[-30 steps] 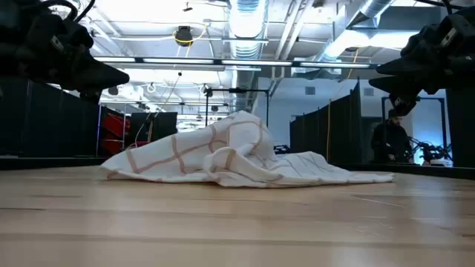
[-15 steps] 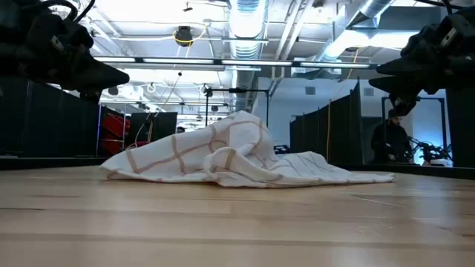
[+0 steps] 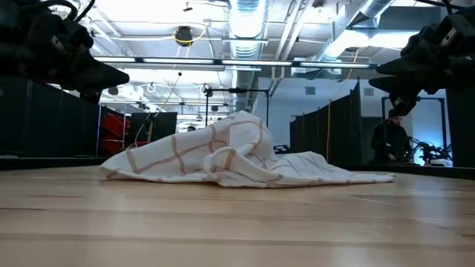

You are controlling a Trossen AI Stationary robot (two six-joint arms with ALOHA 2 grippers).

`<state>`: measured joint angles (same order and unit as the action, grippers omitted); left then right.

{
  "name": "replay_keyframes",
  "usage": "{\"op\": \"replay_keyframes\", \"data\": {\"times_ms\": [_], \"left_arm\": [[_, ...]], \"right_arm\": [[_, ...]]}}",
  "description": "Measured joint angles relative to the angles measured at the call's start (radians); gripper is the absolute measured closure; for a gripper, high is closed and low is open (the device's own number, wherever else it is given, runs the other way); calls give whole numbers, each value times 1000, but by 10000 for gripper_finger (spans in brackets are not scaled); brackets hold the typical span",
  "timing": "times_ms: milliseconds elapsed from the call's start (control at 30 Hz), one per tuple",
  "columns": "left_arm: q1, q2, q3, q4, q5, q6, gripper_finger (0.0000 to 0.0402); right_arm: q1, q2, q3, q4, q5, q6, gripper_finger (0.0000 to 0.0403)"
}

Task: Roll towel

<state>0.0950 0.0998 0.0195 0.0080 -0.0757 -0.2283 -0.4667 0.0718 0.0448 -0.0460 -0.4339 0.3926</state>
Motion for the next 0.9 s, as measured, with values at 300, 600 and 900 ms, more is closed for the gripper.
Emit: {"op": "replay_keyframes", "data": {"times_ms": [300, 600, 900], "left_arm": [[0, 0, 0, 0, 0, -2, 402], [9, -1, -1, 31, -2, -39, 402], [11, 280, 417, -99, -46, 101, 398]], "right_arm": [[0, 0, 0, 1, 0, -50, 280], [-11, 0, 0, 0, 10, -51, 280], [-13, 0, -3, 23, 13, -7, 280]]}}
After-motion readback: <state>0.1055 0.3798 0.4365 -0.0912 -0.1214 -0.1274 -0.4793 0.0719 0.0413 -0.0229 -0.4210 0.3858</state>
